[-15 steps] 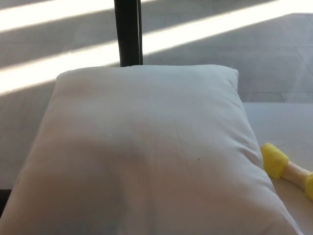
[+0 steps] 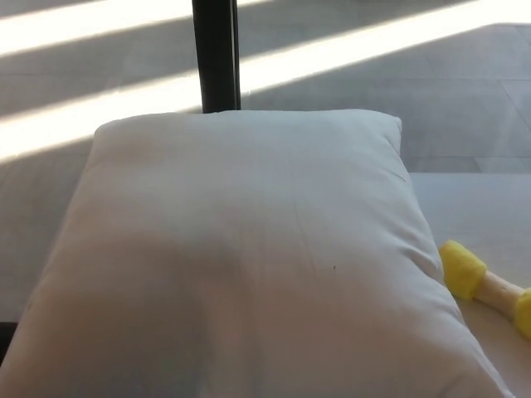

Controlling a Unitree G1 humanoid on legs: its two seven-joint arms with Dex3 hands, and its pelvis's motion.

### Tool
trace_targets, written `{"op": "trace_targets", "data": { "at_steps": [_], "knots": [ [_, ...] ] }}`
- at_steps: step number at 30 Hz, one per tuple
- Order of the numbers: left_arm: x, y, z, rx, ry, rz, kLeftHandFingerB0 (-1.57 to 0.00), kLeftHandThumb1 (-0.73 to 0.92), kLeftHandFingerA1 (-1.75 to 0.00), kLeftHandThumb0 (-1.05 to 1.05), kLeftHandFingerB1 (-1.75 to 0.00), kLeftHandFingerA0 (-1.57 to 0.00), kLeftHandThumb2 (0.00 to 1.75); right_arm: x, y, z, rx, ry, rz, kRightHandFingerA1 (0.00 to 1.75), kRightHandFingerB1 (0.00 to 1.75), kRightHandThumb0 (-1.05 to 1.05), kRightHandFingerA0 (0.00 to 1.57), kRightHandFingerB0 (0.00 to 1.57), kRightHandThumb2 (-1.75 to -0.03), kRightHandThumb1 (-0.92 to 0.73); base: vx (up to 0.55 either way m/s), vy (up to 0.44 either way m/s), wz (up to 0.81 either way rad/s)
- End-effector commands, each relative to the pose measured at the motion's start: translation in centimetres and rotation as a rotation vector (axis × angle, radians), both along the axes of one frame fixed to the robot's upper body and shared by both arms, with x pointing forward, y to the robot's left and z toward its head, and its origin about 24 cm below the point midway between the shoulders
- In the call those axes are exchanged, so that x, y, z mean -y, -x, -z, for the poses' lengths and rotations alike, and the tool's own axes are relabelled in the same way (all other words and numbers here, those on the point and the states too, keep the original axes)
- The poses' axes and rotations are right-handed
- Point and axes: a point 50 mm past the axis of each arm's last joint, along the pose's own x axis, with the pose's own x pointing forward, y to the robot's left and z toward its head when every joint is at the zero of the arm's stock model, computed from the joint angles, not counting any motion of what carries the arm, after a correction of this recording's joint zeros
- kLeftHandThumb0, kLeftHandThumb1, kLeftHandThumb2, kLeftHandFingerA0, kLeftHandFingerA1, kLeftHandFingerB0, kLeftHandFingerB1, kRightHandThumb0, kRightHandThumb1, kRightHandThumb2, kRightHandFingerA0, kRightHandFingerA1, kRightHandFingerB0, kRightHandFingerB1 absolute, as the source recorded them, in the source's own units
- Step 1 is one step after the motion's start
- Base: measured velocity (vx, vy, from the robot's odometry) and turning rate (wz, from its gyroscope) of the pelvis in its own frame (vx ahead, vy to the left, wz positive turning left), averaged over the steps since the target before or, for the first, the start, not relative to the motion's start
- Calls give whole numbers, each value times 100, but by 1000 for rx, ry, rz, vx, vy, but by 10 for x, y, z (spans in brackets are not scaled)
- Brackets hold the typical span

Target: A hammer is kept on the right hand side and a pillow is kept on the left hand side on the desk infront of the robot and the robot uses its right hand to pick up the hammer and makes a downward swinging motion to hit the pillow

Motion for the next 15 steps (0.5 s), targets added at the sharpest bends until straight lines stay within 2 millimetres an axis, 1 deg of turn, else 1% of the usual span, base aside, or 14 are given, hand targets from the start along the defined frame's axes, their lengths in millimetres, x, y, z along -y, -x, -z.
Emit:
{"op": "trace_targets", "data": {
  "at_steps": [1,2,3,4,6,7,8,9,10,11,12,13,14,15],
  "knots": [
    [-3,-15,-13,101,-2,26,-59,67,-68,-60,-52,-63,60,18,-45,-94,405,158,60,53,49,-38,3,0,-99,-37,0,0,0],
    [-3,-12,-11,86,-3,25,-57,67,-65,-62,-52,-59,60,17,-60,-128,481,203,52,54,38,-85,6,17,-62,-71,0,0,0],
    [-3,-10,-9,82,1,20,-54,68,-64,-60,-50,-59,61,15,-66,-144,521,227,37,69,43,-89,1,14,-62,-70,0,0,0],
    [-3,-8,-9,82,4,8,-58,67,-66,-59,-50,-61,60,13,-71,-156,551,253,28,68,52,-90,8,12,-97,-54,0,0,0],
    [-4,-5,-8,80,8,-13,-57,67,-65,-60,-49,-61,60,7,-81,-184,601,307,7,69,53,-91,5,11,-97,-53,0,0,0],
    [-4,-3,-7,70,3,-13,-57,68,-64,-60,-49,-61,60,2,-86,-200,646,347,-39,72,54,-90,11,11,-98,-54,0,0,0],
    [-4,-4,-7,70,3,-13,-57,68,-64,-60,-49,-61,60,1,-86,-200,646,346,-39,72,54,-90,11,11,-98,-54,0,0,0],
    [-5,-1,-6,63,7,-42,-60,65,-63,-61,-48,-64,60,-17,-96,-225,654,436,-148,78,57,-93,17,16,-94,-56,0,0,0],
    [-5,1,-5,57,8,-52,-59,66,-63,-61,-47,-64,60,-30,-102,-238,652,503,-229,83,59,-94,23,20,-87,-58,0,0,0],
    [-5,1,-5,54,5,-48,-59,66,-63,-61,-47,-64,60,-38,-104,-242,644,545,-282,83,59,-94,23,20,-87,-58,0,0,0],
    [-5,1,-5,54,5,-48,-59,66,-63,-61,-47,-64,60,-38,-104,-243,643,544,-282,83,59,-94,23,20,-87,-58,0,0,0],
    [-5,1,-5,53,7,-42,-61,65,-63,-61,-48,-65,59,-64,-111,-254,611,595,-435,97,70,-89,24,23,-60,-66,0,0,0],
    [-4,1,-5,54,12,-36,-61,66,-62,-61,-48,-64,60,-81,-115,-258,584,615,-519,98,68,-87,22,23,-61,-56,0,0,0],
    [-4,1,-4,56,17,-32,-61,66,-62,-61,-48,-64,60,-88,-117,-259,565,614,-545,98,68,-87,22,23,-61,-56,0,0,0]
  ]
}}
